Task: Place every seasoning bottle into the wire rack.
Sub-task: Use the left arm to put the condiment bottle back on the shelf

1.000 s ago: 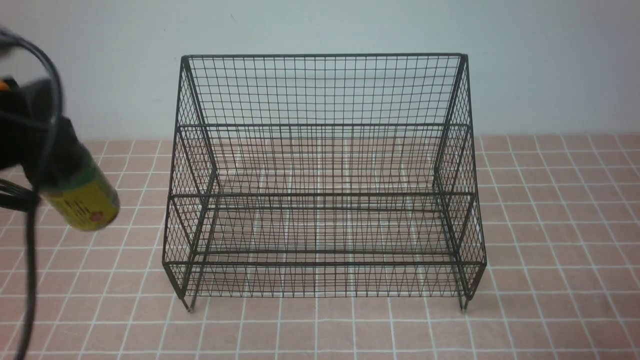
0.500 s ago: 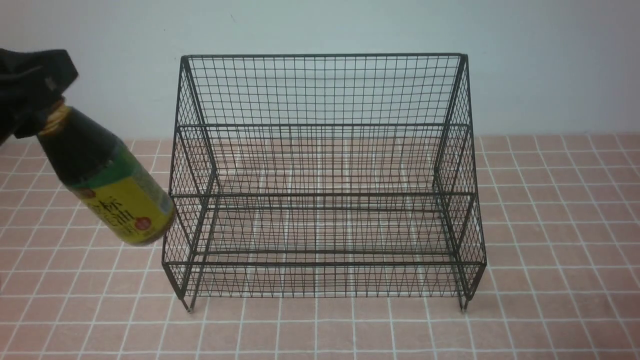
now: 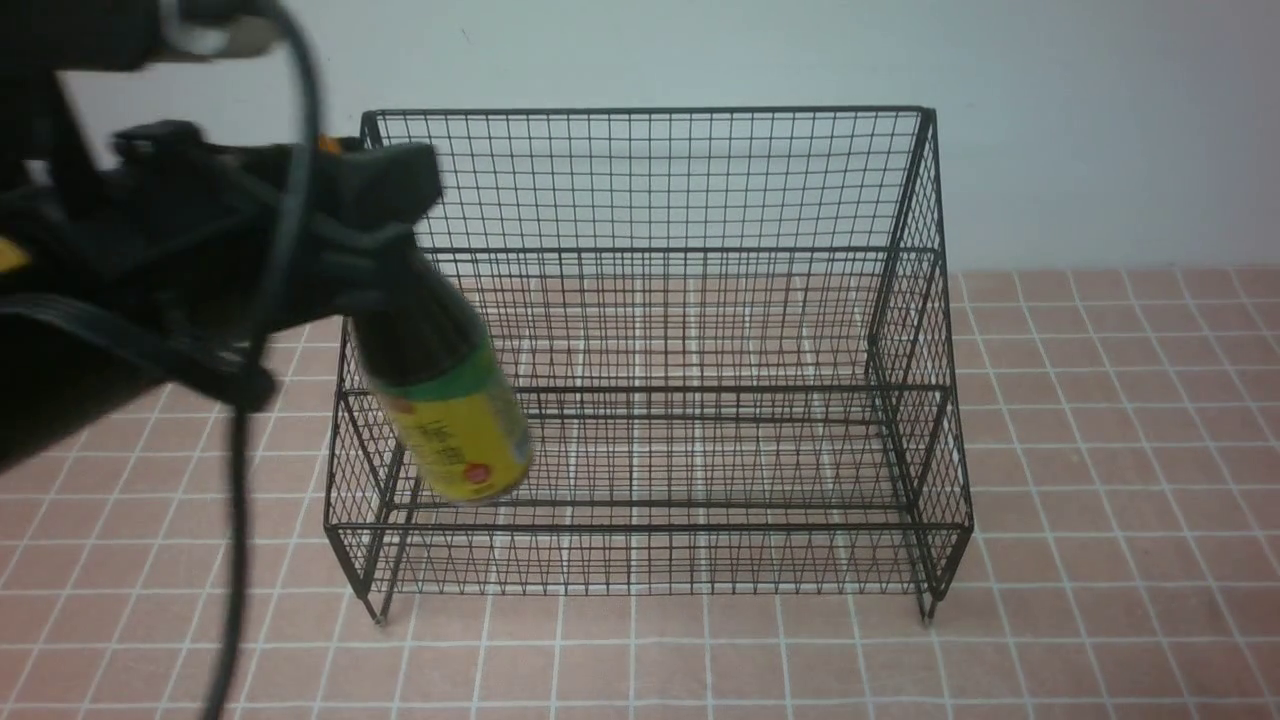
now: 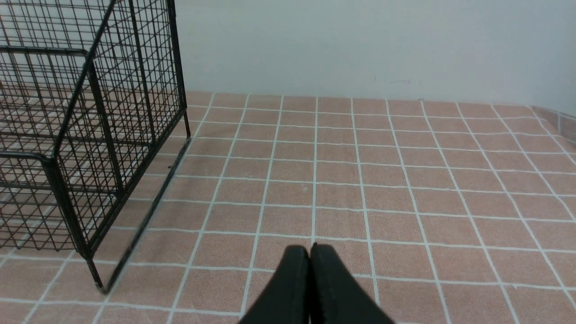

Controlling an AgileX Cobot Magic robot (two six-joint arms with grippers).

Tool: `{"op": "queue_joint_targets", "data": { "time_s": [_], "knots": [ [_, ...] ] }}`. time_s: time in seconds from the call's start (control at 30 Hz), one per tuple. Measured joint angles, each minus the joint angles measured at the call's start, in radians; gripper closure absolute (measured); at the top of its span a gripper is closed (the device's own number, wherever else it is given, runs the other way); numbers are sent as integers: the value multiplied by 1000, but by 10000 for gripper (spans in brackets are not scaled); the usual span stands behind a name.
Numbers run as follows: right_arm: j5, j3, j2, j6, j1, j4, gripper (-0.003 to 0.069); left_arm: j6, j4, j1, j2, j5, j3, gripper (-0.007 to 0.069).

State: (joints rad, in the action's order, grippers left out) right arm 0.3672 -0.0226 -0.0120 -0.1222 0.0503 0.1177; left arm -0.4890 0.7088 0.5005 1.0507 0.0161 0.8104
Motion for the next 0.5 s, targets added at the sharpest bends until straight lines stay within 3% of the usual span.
{"op": "queue_joint_targets", "data": {
  "time_s": [0.23,0.5],
  "knots": [
    [0,0,0,0,0,0,669,-59,14,87,171,146,1,370],
    [0,0,0,0,0,0,669,-117,18,99,276,173,2,370]
  ]
}}
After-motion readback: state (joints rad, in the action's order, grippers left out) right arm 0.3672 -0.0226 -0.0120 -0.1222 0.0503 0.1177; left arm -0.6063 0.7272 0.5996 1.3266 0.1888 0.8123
